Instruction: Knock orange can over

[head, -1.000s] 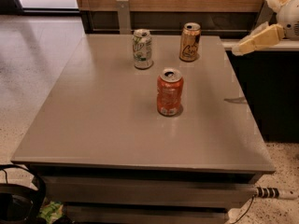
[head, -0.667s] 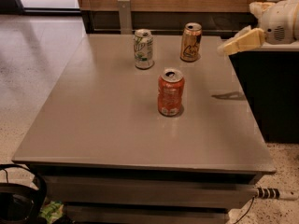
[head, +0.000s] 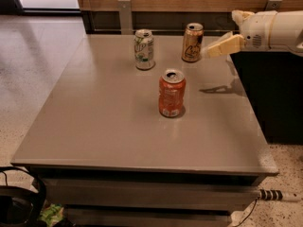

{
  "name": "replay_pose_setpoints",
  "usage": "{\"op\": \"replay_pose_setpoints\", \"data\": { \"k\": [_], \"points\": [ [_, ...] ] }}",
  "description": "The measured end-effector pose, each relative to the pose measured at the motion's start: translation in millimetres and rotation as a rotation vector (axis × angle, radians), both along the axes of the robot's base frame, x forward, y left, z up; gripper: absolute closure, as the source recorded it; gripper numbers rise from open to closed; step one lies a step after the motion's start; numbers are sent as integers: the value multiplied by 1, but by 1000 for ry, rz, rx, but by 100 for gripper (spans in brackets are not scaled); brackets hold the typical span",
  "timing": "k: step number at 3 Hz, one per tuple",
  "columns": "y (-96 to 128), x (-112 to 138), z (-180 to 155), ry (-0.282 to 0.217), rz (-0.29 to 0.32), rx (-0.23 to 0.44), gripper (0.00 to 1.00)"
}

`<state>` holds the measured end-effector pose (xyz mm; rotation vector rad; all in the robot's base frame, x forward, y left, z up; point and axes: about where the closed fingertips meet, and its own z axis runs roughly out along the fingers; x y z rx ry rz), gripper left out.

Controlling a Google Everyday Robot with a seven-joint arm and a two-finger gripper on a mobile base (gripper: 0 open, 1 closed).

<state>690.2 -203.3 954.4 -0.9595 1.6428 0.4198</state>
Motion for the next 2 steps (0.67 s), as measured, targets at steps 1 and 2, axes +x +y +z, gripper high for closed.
{"op": "replay_pose_setpoints", "data": {
  "k": [1, 2],
  "points": [
    [11, 22, -12, -3, 16, 64, 0],
    [10, 44, -29, 11, 4, 118, 0]
  ]
}}
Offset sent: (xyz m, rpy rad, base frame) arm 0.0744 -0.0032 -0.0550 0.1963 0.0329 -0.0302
